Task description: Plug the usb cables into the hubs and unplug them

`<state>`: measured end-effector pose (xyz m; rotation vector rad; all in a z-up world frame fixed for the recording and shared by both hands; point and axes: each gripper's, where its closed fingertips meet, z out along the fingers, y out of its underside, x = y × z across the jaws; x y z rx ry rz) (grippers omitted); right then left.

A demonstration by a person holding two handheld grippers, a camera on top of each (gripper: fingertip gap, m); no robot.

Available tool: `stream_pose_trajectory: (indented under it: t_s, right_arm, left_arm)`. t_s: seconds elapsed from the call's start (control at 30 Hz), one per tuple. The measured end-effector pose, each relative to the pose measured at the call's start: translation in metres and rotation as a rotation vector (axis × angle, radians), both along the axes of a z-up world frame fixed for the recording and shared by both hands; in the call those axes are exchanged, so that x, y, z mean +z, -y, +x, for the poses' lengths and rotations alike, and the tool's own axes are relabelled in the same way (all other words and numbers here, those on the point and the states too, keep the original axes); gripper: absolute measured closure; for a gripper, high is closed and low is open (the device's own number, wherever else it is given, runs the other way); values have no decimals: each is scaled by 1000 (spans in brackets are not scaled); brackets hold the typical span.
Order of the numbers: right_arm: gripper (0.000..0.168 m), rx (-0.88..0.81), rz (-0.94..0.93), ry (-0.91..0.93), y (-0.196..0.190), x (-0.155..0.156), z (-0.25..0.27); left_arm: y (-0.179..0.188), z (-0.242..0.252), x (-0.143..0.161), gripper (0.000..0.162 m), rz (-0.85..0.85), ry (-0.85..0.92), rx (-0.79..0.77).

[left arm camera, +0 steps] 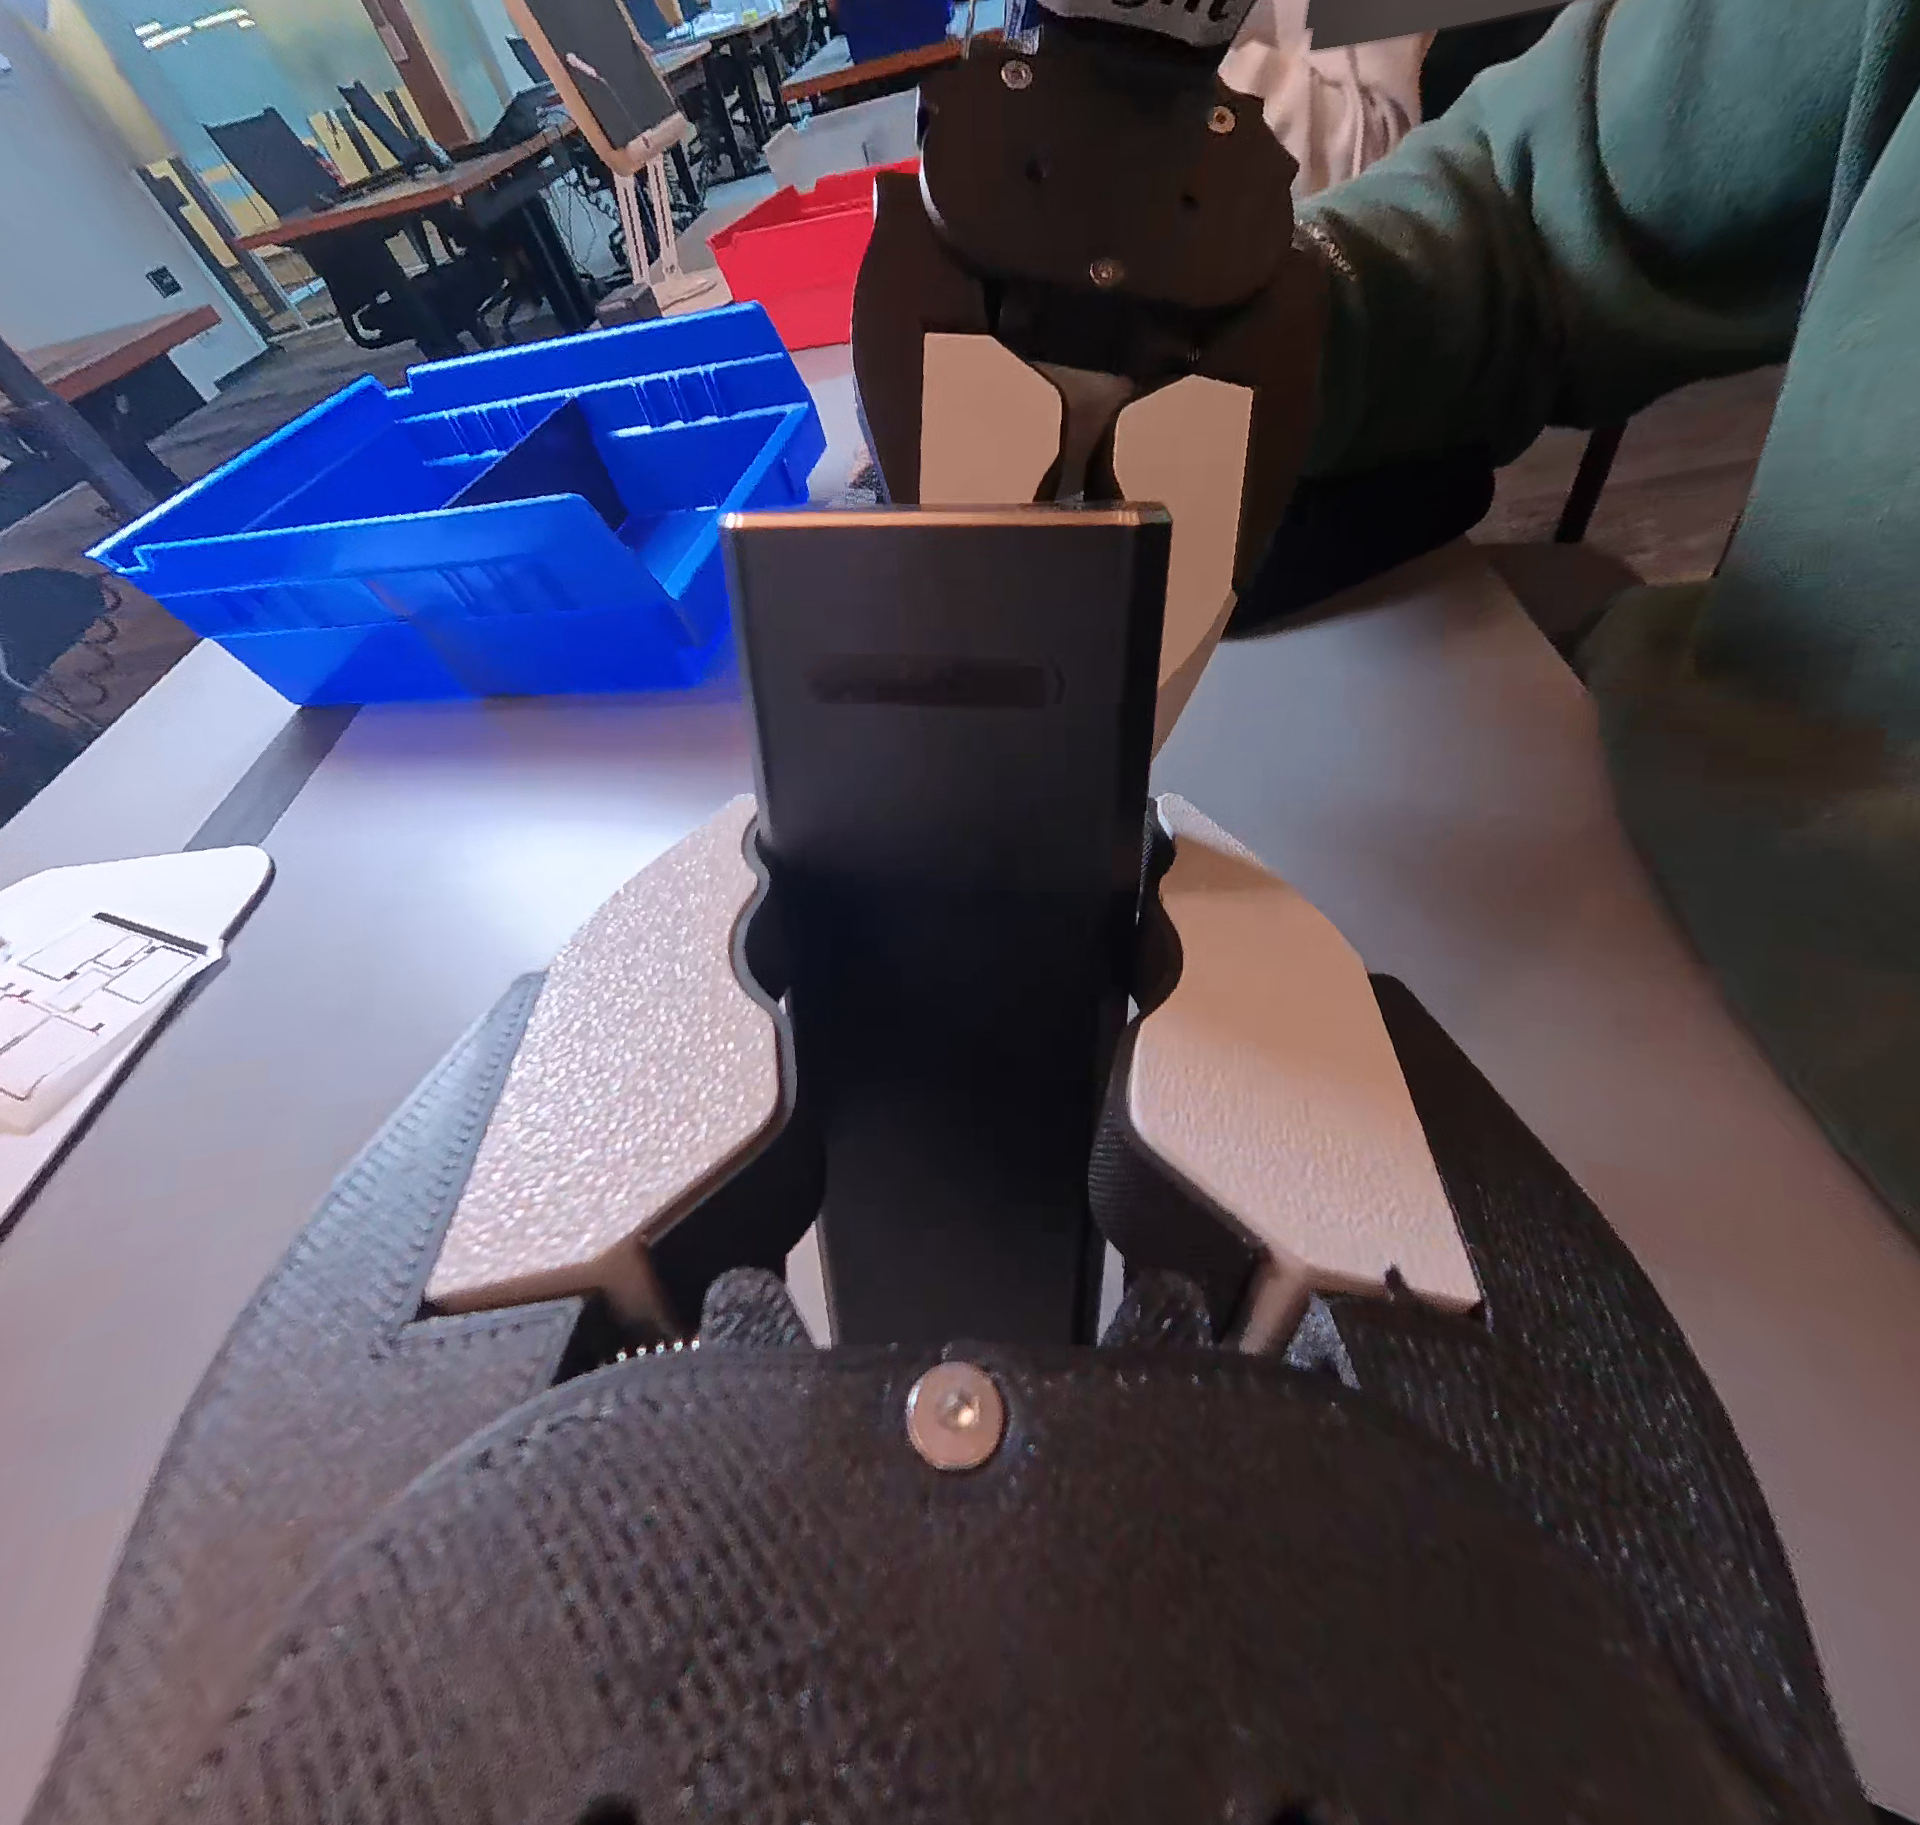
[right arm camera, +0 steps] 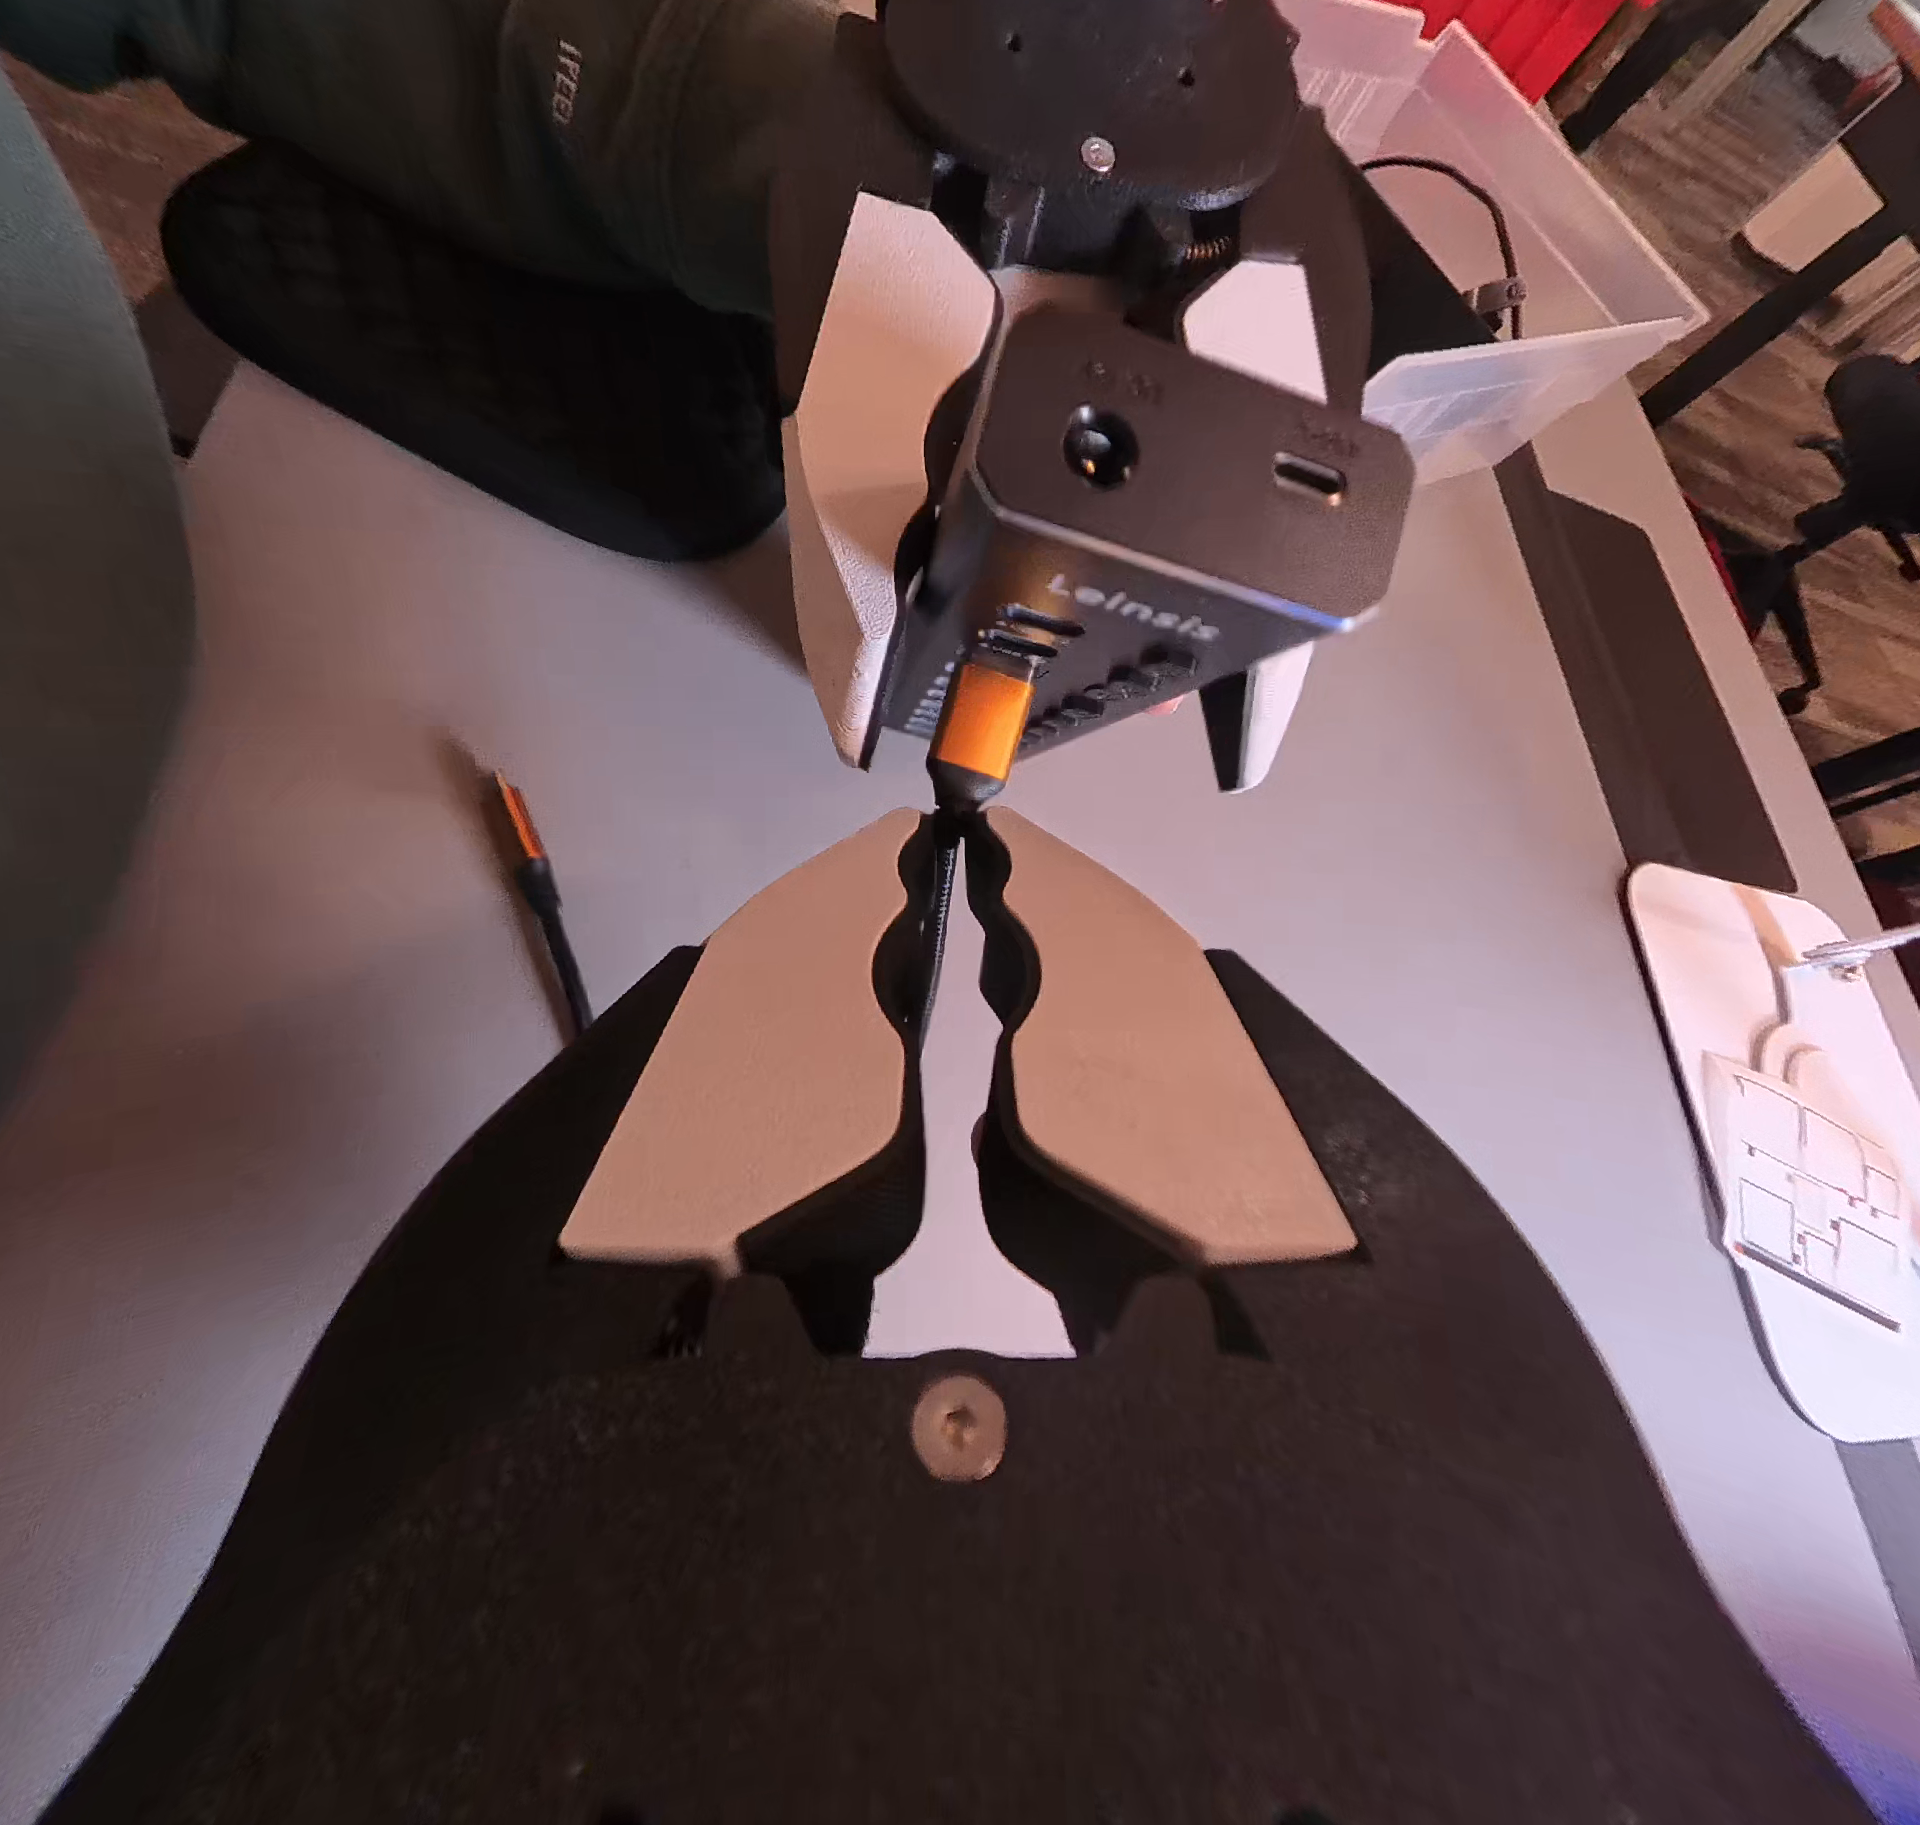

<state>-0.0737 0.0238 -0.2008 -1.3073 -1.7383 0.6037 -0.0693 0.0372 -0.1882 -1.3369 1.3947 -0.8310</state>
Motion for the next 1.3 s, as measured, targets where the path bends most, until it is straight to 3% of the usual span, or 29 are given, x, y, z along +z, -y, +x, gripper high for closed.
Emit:
stream_pose_trajectory:
  t_s: [0.53,0.7,0.83,0.93,1.03,1.1,1.2,1.23,1.3]
  right_arm:
    - [163,-2,6,0,2,5,0]
    - [157,-12,-6,-177,-4,41,-1]
    - [120,4,-322,-360,-27,62,28]
    - [110,-56,-496,-368,-62,31,50]
    - [108,9,-742,-403,-62,10,46]
    - [108,11,-705,-355,-57,1,31]
    - [105,163,-755,-407,-30,25,13]
    - [107,153,-773,-437,-33,32,10]
    - [110,33,-631,-409,-46,26,1]
  left_arm:
    - [3,2,1,96,2,13,-22]
    - [0,-6,34,96,-27,188,-20]
    - [-6,-26,67,96,-107,393,-4]
    - [-5,-38,89,96,-166,544,-40]
    - [5,-40,101,96,-207,624,-108]
    - [15,-44,111,96,-243,698,-188]
    - [29,-57,130,97,-271,805,-295]
    - [29,-62,136,96,-270,833,-299]
    - [26,-64,139,97,-253,845,-268]
